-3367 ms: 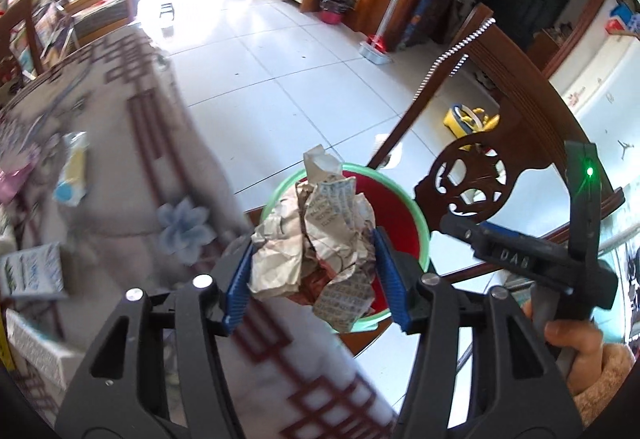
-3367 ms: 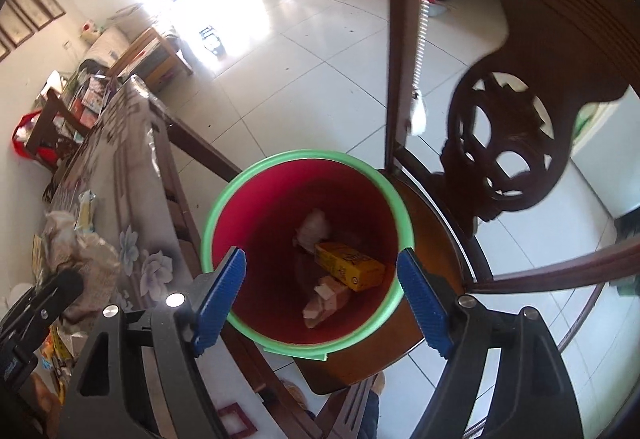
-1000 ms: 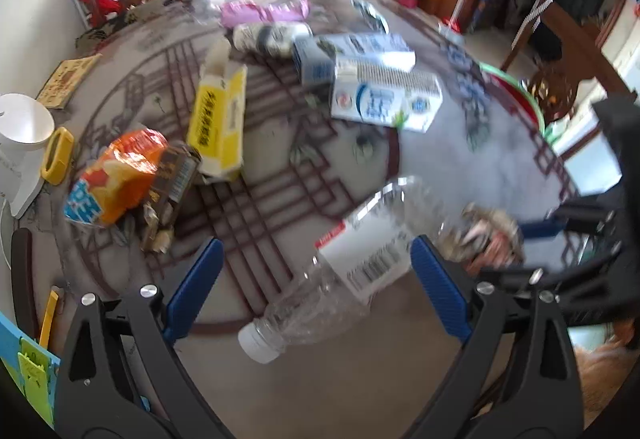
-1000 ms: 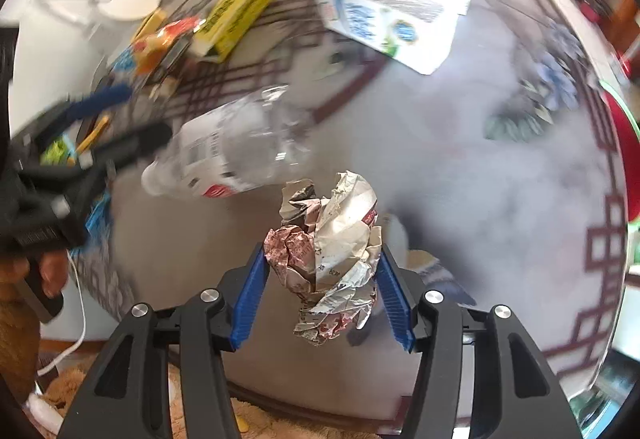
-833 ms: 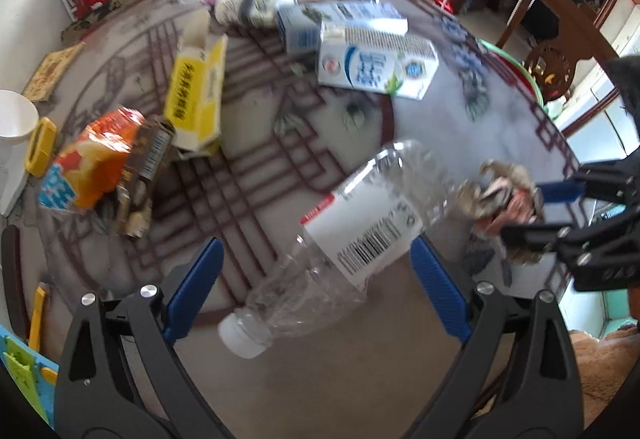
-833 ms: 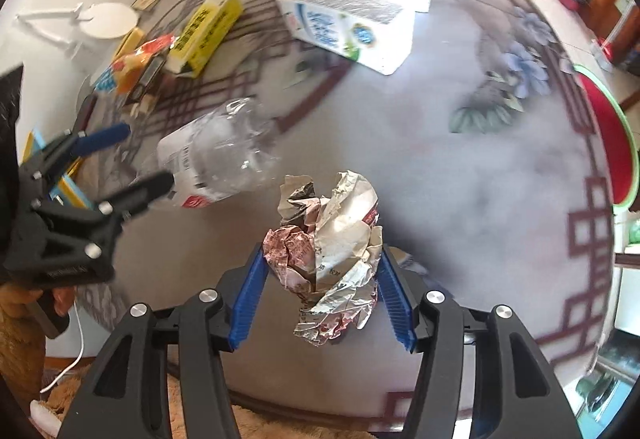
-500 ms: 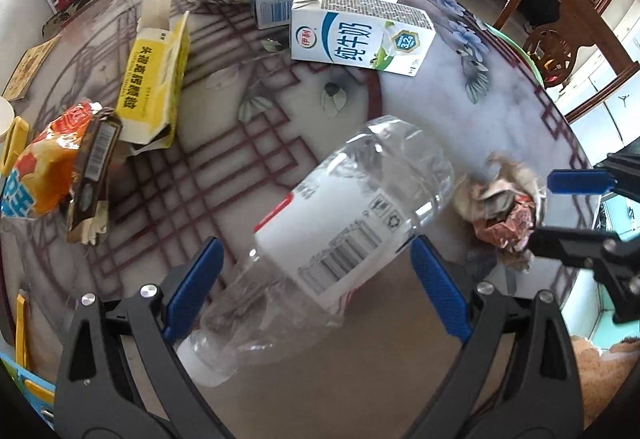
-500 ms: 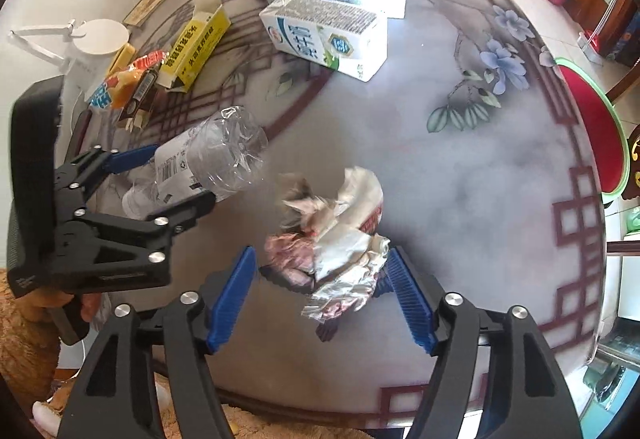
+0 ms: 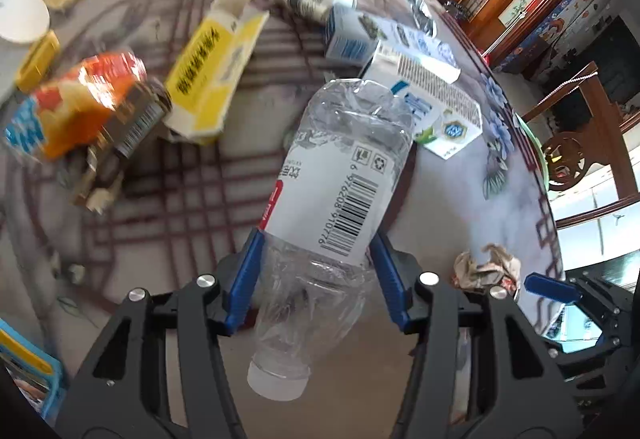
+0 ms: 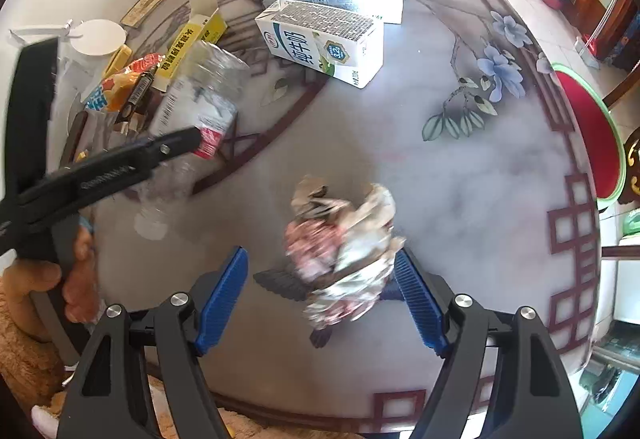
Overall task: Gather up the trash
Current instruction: 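Drop the foil into the red bucket with the right tool while the left tool carries the bottle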
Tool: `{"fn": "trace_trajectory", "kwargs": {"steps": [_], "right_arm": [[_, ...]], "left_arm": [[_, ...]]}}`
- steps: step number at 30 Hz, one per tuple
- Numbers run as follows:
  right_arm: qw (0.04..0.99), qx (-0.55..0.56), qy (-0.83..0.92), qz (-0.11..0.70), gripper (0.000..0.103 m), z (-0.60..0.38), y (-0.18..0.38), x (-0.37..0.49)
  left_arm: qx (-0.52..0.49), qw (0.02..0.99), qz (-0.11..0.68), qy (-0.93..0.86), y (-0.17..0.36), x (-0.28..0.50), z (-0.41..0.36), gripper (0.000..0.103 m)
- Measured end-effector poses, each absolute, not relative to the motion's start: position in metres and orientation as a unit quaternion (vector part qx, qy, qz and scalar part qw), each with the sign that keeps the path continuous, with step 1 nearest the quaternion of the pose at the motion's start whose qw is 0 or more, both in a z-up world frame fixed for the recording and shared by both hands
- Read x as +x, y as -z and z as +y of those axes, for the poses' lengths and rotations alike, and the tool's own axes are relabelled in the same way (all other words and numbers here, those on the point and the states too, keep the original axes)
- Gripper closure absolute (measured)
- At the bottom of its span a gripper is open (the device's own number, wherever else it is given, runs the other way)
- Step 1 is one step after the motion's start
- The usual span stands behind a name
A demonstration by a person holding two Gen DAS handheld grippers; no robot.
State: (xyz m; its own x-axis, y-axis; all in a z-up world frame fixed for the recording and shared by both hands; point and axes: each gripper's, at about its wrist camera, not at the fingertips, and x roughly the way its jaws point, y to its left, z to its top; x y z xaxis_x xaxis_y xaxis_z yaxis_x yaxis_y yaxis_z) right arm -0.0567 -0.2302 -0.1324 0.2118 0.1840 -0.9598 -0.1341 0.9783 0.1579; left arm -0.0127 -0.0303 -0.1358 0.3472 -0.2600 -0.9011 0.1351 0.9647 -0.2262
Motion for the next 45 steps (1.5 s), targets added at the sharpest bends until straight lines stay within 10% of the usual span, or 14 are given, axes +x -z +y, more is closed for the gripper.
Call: {"fn": "trace_trajectory", "kwargs": {"steps": [10, 45], "right_arm": [[0.773, -0.012, -0.109, 0.624, 0.063, -0.225, 0.143, -0.050], [0.808, 0.054, -0.131, 0.571, 0.064, -0.331, 0.097, -0.025]], "left_arm": [[-0.065, 0.818, 0.558, 0.121, 0.131, -0.013, -0.031, 0.051], [-0.083, 0.836, 0.530, 0.121, 0.096, 0.002, -0.120, 0.051]]}}
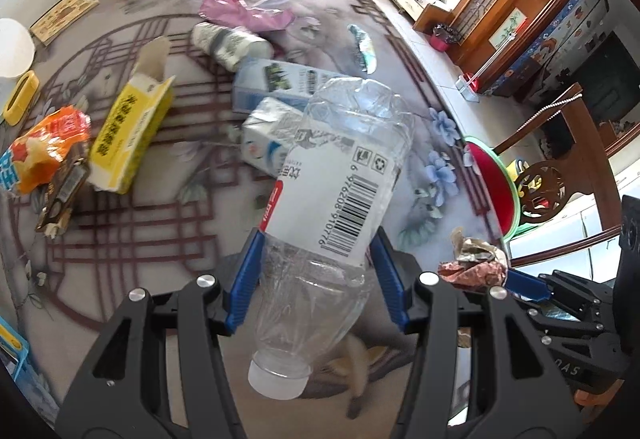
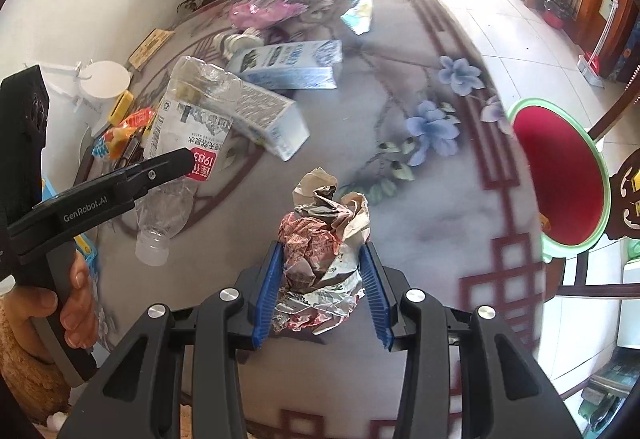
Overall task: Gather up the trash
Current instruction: 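Drop the foil into the red bucket with the right tool while the left tool carries the bottle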
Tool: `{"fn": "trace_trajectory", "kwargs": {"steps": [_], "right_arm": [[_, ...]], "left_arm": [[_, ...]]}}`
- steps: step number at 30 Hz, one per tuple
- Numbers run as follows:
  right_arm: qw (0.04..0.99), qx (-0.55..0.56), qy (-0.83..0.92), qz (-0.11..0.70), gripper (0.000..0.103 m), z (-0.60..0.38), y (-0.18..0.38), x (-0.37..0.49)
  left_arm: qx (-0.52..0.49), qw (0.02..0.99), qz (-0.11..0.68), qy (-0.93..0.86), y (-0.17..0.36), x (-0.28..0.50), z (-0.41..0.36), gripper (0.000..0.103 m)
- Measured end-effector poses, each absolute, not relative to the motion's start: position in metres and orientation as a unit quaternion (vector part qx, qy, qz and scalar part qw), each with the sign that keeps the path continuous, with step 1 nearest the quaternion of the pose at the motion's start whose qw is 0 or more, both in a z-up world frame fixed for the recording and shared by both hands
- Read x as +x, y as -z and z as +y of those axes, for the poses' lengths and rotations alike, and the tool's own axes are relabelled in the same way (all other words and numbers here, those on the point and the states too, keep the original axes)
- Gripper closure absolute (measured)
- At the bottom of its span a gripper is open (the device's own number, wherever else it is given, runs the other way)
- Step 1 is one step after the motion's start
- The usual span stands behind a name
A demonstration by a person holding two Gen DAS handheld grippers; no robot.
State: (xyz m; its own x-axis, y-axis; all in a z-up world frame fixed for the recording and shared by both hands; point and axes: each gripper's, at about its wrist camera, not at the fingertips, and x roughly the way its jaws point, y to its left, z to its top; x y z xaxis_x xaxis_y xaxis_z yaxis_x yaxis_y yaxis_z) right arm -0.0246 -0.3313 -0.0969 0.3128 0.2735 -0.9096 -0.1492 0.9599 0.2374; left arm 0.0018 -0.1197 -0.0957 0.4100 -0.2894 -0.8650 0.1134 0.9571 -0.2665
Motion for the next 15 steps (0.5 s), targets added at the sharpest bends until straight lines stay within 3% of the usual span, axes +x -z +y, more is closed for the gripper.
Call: {"fn": "trace_trajectory", "kwargs": {"steps": [15], "right_arm": [[0.816, 0.104, -0.112, 0.558, 0.064, -0.417, 0.093, -0.006]], "left_arm": [[-0.060, 0.836, 0.531, 0.126, 0.087, 0.012, -0.190, 0.051]]}}
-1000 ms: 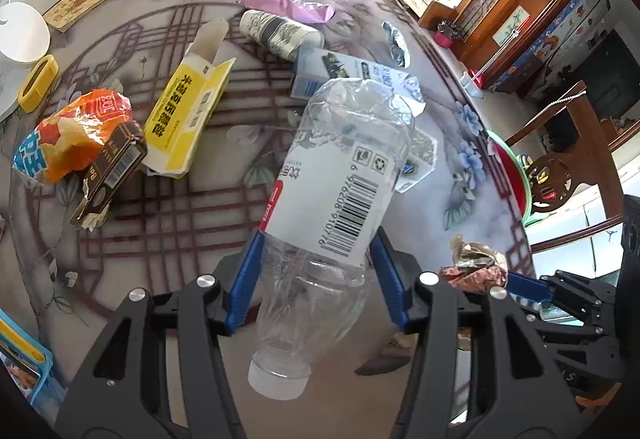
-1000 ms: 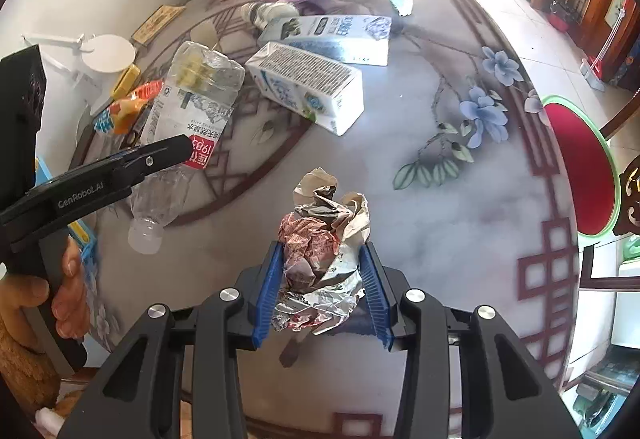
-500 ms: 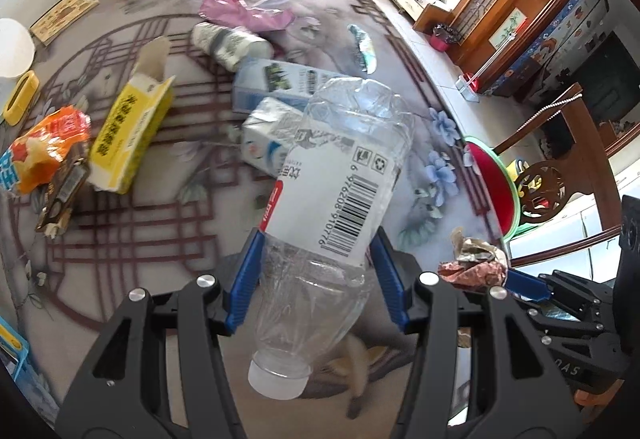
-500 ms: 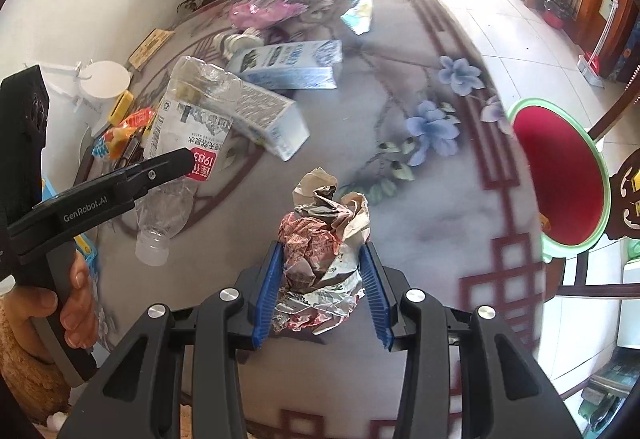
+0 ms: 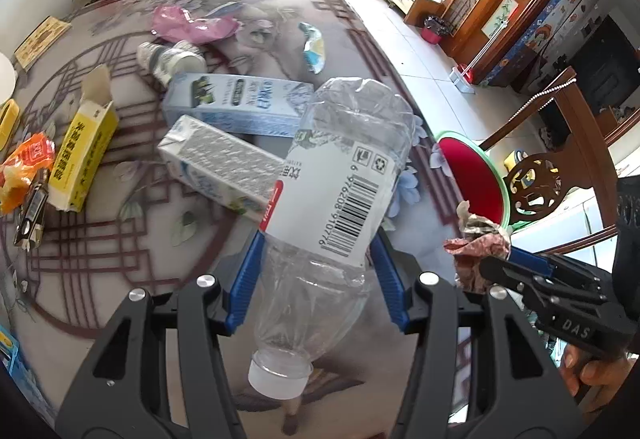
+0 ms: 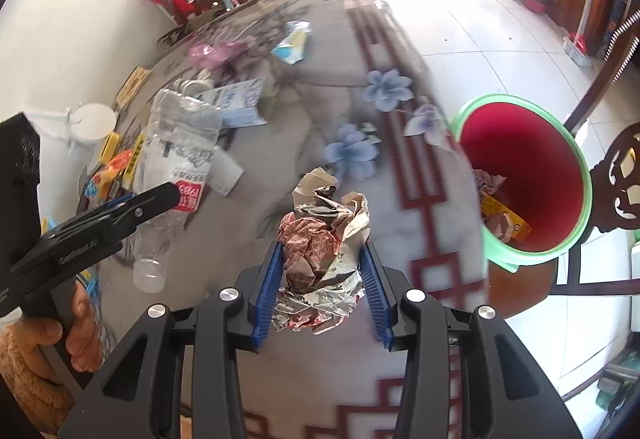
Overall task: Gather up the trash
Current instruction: 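Drop the foil into the red bucket with the right tool while the left tool carries the bottle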
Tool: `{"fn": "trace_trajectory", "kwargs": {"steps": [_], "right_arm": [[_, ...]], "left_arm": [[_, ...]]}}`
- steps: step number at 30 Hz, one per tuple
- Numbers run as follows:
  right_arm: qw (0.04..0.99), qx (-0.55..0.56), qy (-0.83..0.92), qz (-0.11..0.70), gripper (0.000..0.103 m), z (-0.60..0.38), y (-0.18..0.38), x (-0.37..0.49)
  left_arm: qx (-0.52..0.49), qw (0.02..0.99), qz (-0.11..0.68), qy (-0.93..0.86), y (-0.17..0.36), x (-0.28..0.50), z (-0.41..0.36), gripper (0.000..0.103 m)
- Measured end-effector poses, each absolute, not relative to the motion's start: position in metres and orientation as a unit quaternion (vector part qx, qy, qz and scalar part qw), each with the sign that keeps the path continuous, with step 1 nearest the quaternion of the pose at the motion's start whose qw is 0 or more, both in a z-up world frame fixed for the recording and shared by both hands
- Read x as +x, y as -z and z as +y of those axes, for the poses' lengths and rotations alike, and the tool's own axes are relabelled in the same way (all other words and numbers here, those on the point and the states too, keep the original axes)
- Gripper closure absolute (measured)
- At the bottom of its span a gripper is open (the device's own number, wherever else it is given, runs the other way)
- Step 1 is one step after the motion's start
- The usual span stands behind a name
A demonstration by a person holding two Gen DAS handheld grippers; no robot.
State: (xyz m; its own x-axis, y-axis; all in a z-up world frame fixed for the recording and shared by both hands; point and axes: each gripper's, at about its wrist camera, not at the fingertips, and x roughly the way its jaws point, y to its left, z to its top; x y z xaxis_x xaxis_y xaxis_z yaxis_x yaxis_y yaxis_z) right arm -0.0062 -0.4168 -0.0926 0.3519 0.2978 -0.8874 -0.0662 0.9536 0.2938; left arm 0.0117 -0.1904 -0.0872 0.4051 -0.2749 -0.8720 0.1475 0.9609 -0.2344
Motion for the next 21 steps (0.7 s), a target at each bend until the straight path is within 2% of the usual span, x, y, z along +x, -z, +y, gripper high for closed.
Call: {"fn": "trace_trajectory", "kwargs": {"steps": [15, 17, 19, 21], "right_arm": [[0.829, 0.152, 0.007, 0.539, 0.063, -0.557, 0.097, 0.034], [0.827, 0.163, 0.016, 0.538, 0.060, -0.571, 0.102, 0.040], [0.825, 0.177, 0.025, 0.536, 0.048, -0.583, 0.108, 0.046], [0.824, 0.190, 0.034, 0.533, 0.044, -0.591, 0.113, 0.050]], "left_arm": [[-0.036, 0.825, 0.534, 0.179, 0.085, 0.047, -0.285, 0.051], [-0.028, 0.823, 0.535, 0.188, 0.086, 0.054, -0.300, 0.051], [-0.018, 0.821, 0.536, 0.198, 0.086, 0.060, -0.315, 0.051], [-0.011, 0.819, 0.535, 0.206, 0.086, 0.066, -0.326, 0.051]]}}
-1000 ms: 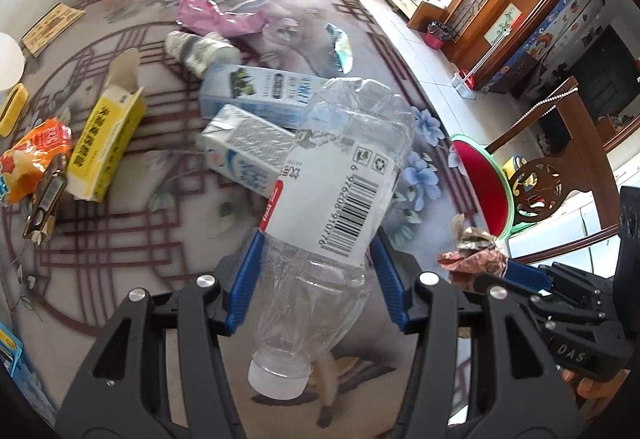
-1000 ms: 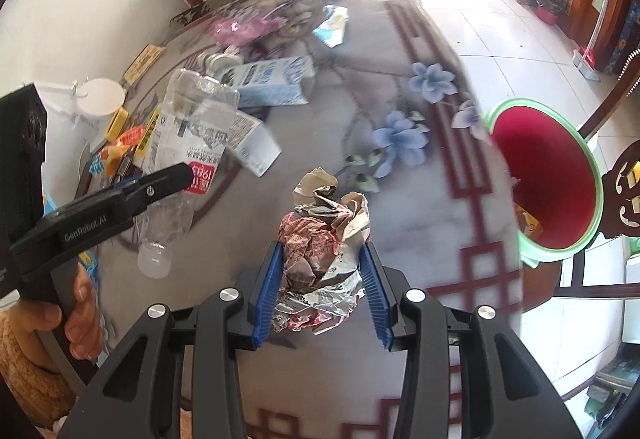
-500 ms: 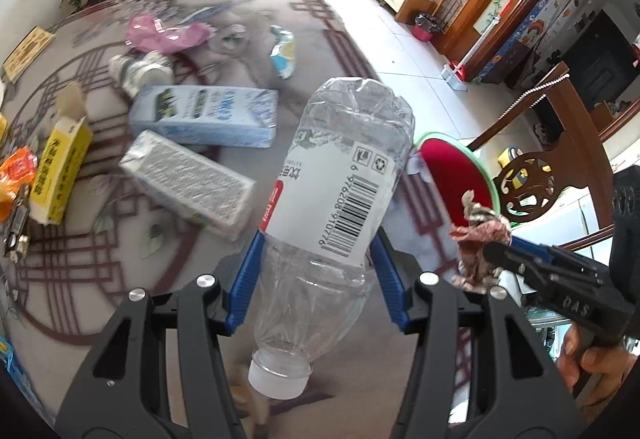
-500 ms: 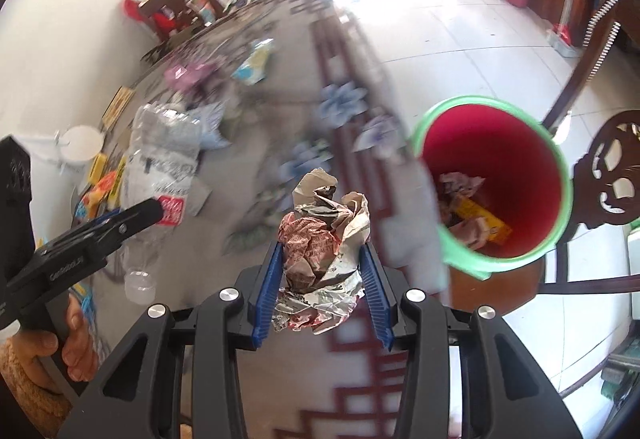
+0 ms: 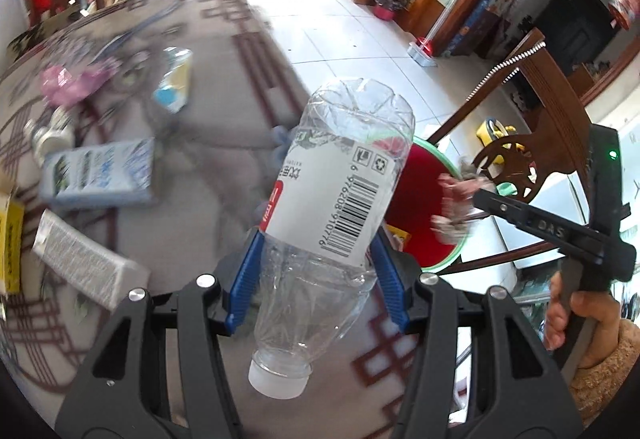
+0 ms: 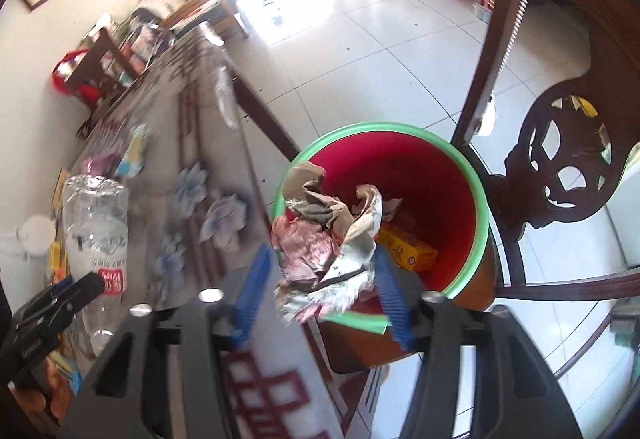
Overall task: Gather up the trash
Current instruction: 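Drop the foil into the red bucket with the right tool while the left tool carries the bottle, then release the plastic bottle into the red bucket with the left tool, then grasp the yellow medicine box with the left tool while the right tool grasps the white milk carton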
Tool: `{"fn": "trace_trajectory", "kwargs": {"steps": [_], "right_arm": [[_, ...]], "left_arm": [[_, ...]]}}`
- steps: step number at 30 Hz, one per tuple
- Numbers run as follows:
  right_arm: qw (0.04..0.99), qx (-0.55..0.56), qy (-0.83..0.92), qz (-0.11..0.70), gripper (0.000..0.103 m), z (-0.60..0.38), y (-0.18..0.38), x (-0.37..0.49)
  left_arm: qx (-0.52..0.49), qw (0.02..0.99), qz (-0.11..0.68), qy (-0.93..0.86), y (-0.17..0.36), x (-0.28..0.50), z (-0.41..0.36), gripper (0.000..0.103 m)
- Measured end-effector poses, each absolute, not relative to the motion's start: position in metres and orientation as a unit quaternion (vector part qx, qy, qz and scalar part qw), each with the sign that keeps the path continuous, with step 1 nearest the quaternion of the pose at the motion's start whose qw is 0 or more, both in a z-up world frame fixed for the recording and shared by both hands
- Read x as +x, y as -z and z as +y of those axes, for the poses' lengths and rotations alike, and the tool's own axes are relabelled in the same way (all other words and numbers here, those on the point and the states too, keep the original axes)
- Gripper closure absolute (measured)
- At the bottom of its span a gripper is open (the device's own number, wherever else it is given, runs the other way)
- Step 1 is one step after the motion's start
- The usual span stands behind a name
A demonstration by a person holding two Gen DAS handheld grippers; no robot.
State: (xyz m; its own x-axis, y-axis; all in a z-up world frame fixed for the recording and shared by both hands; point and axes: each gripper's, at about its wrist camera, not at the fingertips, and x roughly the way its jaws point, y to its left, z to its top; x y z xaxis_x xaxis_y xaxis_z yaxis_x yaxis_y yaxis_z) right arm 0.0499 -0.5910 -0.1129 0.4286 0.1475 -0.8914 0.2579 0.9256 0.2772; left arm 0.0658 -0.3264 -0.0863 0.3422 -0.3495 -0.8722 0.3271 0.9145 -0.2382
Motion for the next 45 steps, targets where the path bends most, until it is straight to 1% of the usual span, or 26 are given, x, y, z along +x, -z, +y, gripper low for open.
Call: {"fn": "trace_trajectory", "kwargs": {"steps": [5, 11, 19, 21, 22, 23, 24, 28, 31, 33, 36, 40, 45], "right_arm": [[0.818, 0.216, 0.054, 0.530, 0.036, -0.613, 0.119, 0.053], [0.806, 0.235, 0.072, 0.538, 0.036, -0.628, 0.128, 0.043], [0.792, 0.251, 0.091, 0.549, 0.035, -0.636, 0.137, 0.021], [0.792, 0.250, 0.094, 0.548, 0.035, -0.636, 0.136, 0.016], [0.793, 0.249, 0.096, 0.548, 0.035, -0.636, 0.135, 0.014], [0.794, 0.247, 0.097, 0.547, 0.035, -0.635, 0.134, 0.011], [0.795, 0.246, 0.098, 0.546, 0.035, -0.634, 0.132, 0.008], [0.798, 0.242, 0.095, 0.544, 0.035, -0.625, 0.126, 0.002], [0.802, 0.236, 0.087, 0.541, 0.035, -0.615, 0.120, 0.001], [0.807, 0.226, 0.077, 0.540, 0.035, -0.604, 0.115, 0.002], [0.813, 0.210, 0.061, 0.541, 0.035, -0.585, 0.108, 0.005], [0.817, 0.184, 0.034, 0.545, 0.031, -0.550, 0.104, 0.007], [0.818, 0.153, -0.007, 0.554, 0.031, -0.498, 0.104, 0.011]], "left_arm": [[0.004, 0.814, 0.532, 0.236, 0.088, 0.081, -0.362, 0.051], [0.028, 0.800, 0.533, 0.274, 0.097, 0.092, -0.408, 0.051], [0.050, 0.788, 0.535, 0.300, 0.108, 0.094, -0.446, 0.050], [0.056, 0.789, 0.534, 0.298, 0.110, 0.094, -0.452, 0.047], [0.055, 0.789, 0.535, 0.297, 0.111, 0.095, -0.454, 0.038], [0.051, 0.789, 0.535, 0.297, 0.110, 0.096, -0.454, 0.034], [0.047, 0.790, 0.534, 0.297, 0.109, 0.095, -0.452, 0.033], [0.045, 0.798, 0.524, 0.293, 0.099, 0.090, -0.438, 0.030], [0.038, 0.809, 0.515, 0.280, 0.089, 0.080, -0.414, 0.026], [0.030, 0.814, 0.515, 0.268, 0.085, 0.075, -0.397, 0.026], [0.010, 0.823, 0.516, 0.238, 0.080, 0.063, -0.357, 0.026], [-0.016, 0.834, 0.520, 0.185, 0.079, 0.047, -0.297, 0.026], [-0.045, 0.838, 0.530, 0.119, 0.085, 0.034, -0.227, 0.026]]}}
